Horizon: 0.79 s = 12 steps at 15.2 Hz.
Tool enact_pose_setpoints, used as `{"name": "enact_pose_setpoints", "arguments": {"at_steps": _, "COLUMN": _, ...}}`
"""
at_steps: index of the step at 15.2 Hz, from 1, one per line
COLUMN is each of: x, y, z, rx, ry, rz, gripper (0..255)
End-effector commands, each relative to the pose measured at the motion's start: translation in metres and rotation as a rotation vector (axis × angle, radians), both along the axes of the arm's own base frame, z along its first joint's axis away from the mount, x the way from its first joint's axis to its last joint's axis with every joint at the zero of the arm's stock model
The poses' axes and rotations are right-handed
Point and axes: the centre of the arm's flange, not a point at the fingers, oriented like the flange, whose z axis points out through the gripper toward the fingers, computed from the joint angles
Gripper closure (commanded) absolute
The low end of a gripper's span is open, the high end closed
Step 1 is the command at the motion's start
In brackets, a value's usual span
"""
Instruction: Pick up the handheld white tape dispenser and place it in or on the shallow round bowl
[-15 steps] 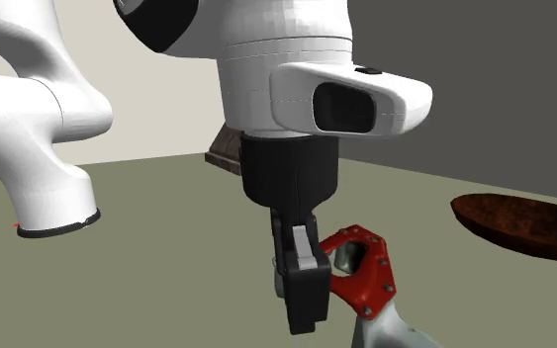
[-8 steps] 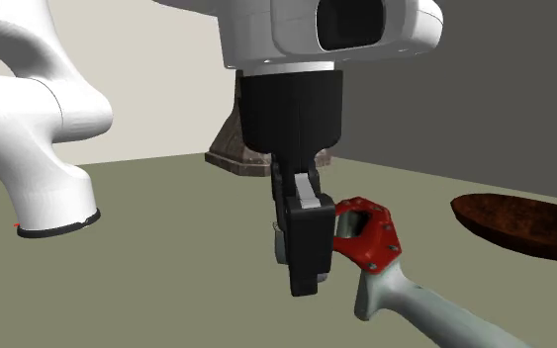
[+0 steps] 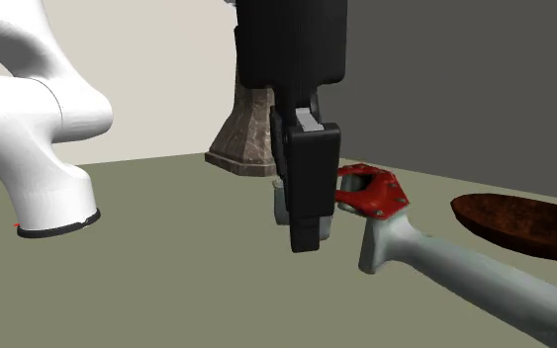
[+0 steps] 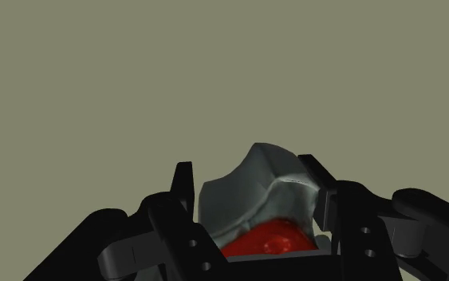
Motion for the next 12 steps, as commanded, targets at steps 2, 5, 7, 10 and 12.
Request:
{"name": "enact_pose_setpoints", "arguments": {"at_steps": 2, "x": 0.0, "y": 0.001, "z": 0.016, "rx": 0.0, "ry": 0.0, "rz": 0.0, "gripper": 255}}
{"name": "enact_pose_setpoints", "arguments": {"at_steps": 5, "x": 0.009, "y": 0.01, "z": 0.026, "rx": 0.0, "ry": 0.0, "rz": 0.0, "gripper": 255}}
{"name": "enact_pose_setpoints", "arguments": {"at_steps": 7, "x": 0.028, "y": 0.028, "z": 0.026, "rx": 0.0, "ry": 0.0, "rz": 0.0, "gripper": 255}}
{"name": "enact_pose_setpoints", "arguments": {"at_steps": 10, "x": 0.057, "y": 0.055, "z": 0.026, "rx": 0.0, "ry": 0.0, "rz": 0.0, "gripper": 255}}
{"name": "enact_pose_setpoints", "arguments": {"at_steps": 12, "x": 0.076, "y": 0.074, "z": 0.026, "rx": 0.0, "ry": 0.0, "rz": 0.0, "gripper": 255}}
